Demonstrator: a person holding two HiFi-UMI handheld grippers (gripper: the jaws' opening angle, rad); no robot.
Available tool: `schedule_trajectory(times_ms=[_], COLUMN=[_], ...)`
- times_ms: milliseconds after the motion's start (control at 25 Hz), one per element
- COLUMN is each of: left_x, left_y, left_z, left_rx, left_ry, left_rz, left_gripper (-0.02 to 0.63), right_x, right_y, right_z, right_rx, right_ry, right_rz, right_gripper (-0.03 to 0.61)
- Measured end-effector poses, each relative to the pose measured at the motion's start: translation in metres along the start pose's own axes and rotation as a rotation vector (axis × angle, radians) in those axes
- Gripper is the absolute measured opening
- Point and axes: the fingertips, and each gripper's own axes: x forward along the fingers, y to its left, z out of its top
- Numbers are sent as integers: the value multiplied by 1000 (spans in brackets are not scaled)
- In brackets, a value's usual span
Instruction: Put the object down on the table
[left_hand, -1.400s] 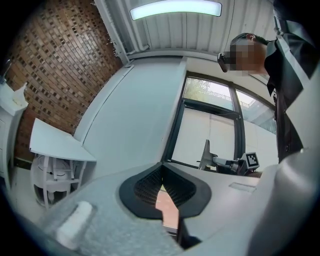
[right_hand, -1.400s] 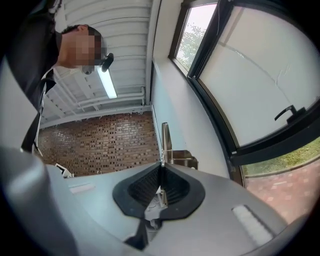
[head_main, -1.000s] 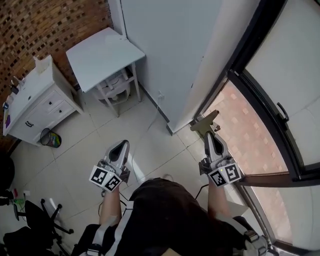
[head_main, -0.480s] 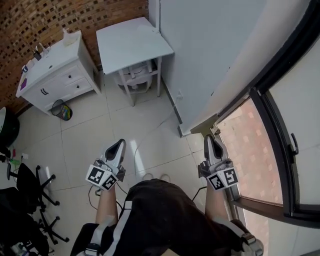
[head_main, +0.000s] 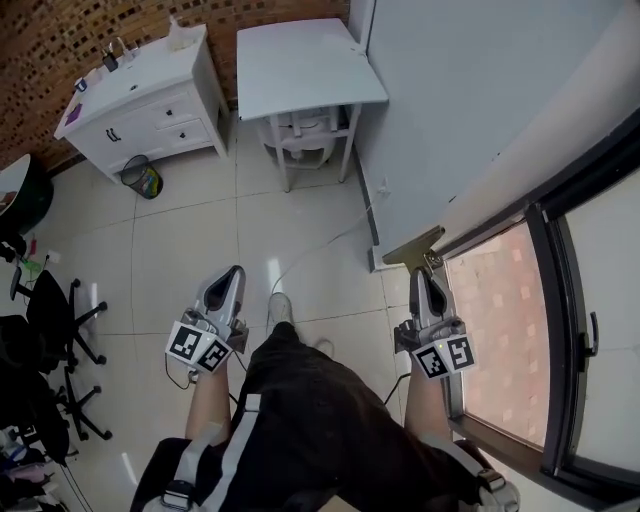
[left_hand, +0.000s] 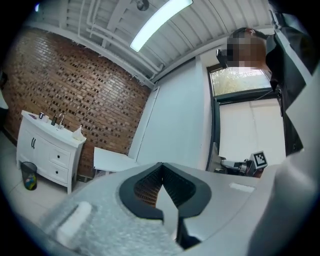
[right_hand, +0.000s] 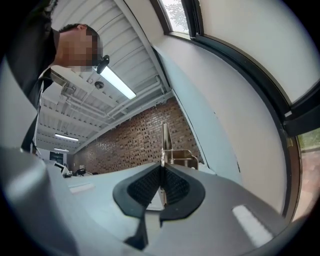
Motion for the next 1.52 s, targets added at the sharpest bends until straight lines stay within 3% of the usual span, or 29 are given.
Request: schedule_trajectory(times_ms=[400,680,1000,1120,1280,1520], left_x=[36,86,103,86,56,40], left_y=[56,117,187,222,279,312], left_z=[10,46,58,66,70,65], left_rx=[-38,-16,-26,-37,-64,-78], left_ry=[-19,-63,-67,-68,-80,-82], left_rz=[-37,-80,-91,-69,46,141], left_gripper=[-2,-2,-2,-2,-2,-2], right_x=[64,144,248,288,331,374], right_y=[3,7,34,55,83,93], right_z=[-11,-1,-30,-42,-55,-78], right_rx=[11,-37,-34,-45,-36,-24], right_ry=[-3,-26,12,27,47,109], right_rz=[-5,1,69,123,176,214], right_gripper=[2,2,2,2,2,2])
